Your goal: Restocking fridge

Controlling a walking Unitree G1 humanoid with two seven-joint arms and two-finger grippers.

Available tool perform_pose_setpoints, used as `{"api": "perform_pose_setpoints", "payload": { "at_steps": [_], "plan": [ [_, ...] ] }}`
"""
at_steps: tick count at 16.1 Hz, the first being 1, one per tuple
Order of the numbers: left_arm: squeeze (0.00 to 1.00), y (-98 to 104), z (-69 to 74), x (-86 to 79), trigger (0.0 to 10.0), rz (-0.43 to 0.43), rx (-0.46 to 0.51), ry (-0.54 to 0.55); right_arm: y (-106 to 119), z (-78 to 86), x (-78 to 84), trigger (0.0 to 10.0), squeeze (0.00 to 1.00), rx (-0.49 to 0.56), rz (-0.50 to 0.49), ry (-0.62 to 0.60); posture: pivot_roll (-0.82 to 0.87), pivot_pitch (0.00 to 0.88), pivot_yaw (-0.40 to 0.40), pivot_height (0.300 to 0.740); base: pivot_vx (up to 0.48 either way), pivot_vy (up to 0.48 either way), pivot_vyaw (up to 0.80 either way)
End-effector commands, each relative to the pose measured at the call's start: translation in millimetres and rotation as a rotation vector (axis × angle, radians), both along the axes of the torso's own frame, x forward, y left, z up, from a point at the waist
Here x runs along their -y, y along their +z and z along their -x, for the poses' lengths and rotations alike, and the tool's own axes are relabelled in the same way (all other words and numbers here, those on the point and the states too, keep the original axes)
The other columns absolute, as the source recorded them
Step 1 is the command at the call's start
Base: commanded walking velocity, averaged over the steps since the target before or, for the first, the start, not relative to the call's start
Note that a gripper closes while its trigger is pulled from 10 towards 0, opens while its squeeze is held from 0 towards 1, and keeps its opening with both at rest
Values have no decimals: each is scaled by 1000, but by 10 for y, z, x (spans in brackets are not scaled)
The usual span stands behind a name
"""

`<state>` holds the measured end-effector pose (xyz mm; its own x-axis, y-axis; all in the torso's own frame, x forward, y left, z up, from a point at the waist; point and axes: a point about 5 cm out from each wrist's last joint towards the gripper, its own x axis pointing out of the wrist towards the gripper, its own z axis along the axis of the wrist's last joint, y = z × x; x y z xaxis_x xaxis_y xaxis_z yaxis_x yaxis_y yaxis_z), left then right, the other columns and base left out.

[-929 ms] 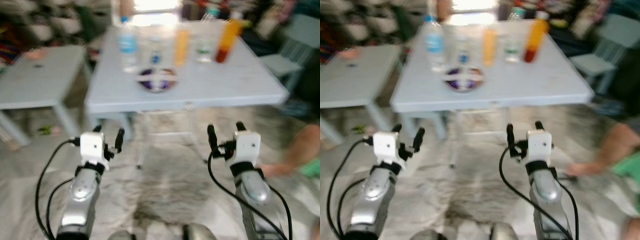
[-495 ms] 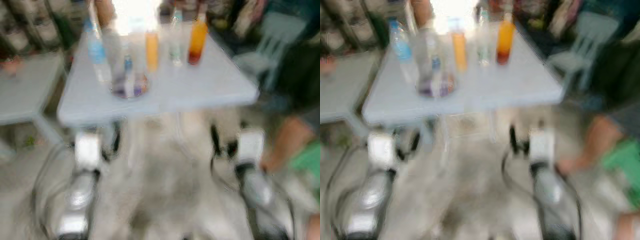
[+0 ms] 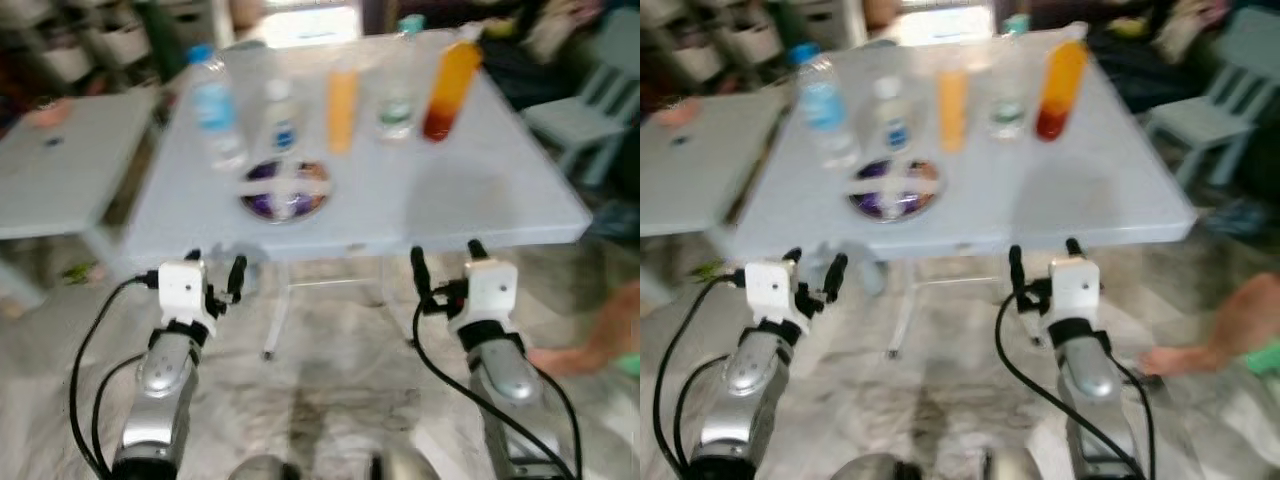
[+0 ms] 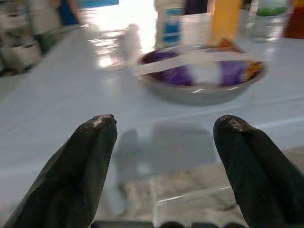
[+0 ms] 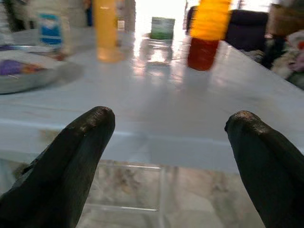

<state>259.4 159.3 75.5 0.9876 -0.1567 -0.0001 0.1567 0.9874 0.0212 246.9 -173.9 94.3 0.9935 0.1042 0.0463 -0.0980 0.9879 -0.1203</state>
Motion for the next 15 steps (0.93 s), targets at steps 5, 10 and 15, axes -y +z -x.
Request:
{"api": "perform_pose_setpoints", "payload": {
  "at_steps": [5, 10, 15],
  "plan": [
    [0, 11, -24, -16, 10000, 19, 0, 12, 40, -14, -22, 10000, 0, 15, 13, 15, -61, 58, 63, 740, 347, 331, 0],
    [0, 37, -27, -2, 10000, 19, 18, 3, 30, -13, -40, 10000, 0, 14, 17, 22, -59, 62, 66, 740, 103, 418, 0],
    [0, 61, -26, 9, 10000, 22, 33, -3, 19, -19, -64, 10000, 0, 15, 15, 25, -50, 63, 67, 740, 0, 159, 0]
  ]
}}
